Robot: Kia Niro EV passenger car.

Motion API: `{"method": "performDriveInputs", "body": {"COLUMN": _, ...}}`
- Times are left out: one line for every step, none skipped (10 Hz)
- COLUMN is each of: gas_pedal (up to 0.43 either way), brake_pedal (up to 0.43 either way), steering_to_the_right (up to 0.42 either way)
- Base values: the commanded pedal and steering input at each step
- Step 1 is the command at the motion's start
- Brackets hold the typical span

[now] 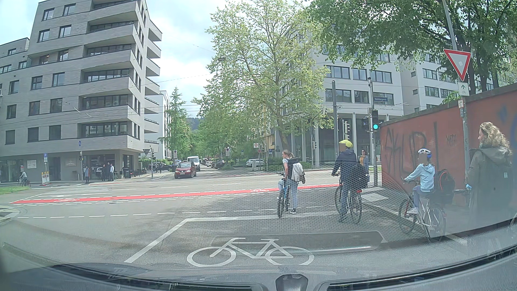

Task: Follow the waypoints while adhering to traffic rules and regulations

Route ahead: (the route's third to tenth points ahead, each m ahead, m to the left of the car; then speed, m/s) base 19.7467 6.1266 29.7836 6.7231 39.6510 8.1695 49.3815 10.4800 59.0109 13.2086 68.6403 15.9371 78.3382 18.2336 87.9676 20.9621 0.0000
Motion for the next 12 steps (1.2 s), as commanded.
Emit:
{"method": "performDriveInputs", "body": {"gas_pedal": 0.000, "brake_pedal": 0.268, "steering_to_the_right": -0.014}}
{"method": "performDriveInputs", "body": {"gas_pedal": 0.000, "brake_pedal": 0.262, "steering_to_the_right": -0.014}}
{"method": "performDriveInputs", "body": {"gas_pedal": 0.000, "brake_pedal": 0.268, "steering_to_the_right": -0.014}}
{"method": "performDriveInputs", "body": {"gas_pedal": 0.000, "brake_pedal": 0.268, "steering_to_the_right": -0.014}}
{"method": "performDriveInputs", "body": {"gas_pedal": 0.000, "brake_pedal": 0.268, "steering_to_the_right": -0.014}}
{"method": "performDriveInputs", "body": {"gas_pedal": 0.000, "brake_pedal": 0.268, "steering_to_the_right": -0.014}}
{"method": "performDriveInputs", "body": {"gas_pedal": 0.000, "brake_pedal": 0.262, "steering_to_the_right": -0.014}}
{"method": "performDriveInputs", "body": {"gas_pedal": 0.000, "brake_pedal": 0.268, "steering_to_the_right": -0.014}}
{"method": "performDriveInputs", "body": {"gas_pedal": 0.000, "brake_pedal": 0.262, "steering_to_the_right": -0.014}}
{"method": "performDriveInputs", "body": {"gas_pedal": 0.000, "brake_pedal": 0.262, "steering_to_the_right": -0.014}}
{"method": "performDriveInputs", "body": {"gas_pedal": 0.000, "brake_pedal": 0.268, "steering_to_the_right": -0.014}}
{"method": "performDriveInputs", "body": {"gas_pedal": 0.000, "brake_pedal": 0.268, "steering_to_the_right": -0.014}}
